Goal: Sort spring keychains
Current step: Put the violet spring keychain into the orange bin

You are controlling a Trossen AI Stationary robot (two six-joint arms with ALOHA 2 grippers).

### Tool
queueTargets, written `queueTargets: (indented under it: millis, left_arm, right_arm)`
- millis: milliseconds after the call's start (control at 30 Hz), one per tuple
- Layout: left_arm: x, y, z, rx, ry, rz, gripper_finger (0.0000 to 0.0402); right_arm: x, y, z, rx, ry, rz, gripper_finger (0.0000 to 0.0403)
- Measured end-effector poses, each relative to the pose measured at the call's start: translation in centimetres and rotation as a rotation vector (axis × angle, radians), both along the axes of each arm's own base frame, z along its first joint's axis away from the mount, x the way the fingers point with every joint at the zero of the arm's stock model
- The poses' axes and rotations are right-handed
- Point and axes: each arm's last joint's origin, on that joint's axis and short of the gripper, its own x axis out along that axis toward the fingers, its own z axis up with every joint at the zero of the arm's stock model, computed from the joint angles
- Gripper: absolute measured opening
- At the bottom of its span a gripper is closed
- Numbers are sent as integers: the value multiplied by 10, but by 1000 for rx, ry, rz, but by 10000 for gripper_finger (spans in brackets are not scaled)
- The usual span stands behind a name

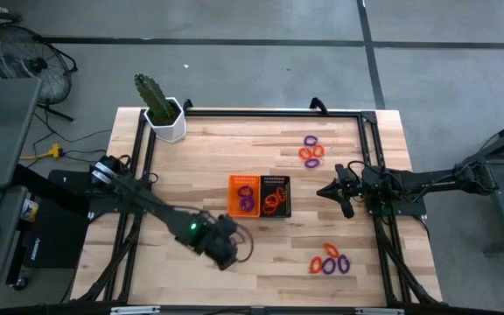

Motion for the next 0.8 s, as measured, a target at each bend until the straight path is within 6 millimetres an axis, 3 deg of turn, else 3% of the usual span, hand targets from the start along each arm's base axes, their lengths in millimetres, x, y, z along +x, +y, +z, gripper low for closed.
queueTargets:
  millis: [333, 800]
  left_arm:
    - [30, 48, 18, 131, -25, -198, 28]
    - [52, 130, 22, 152, 17, -200, 28]
  right_arm:
    - [0, 0, 0, 0, 0, 0, 12]
    - [0, 0, 0, 0, 0, 0, 12]
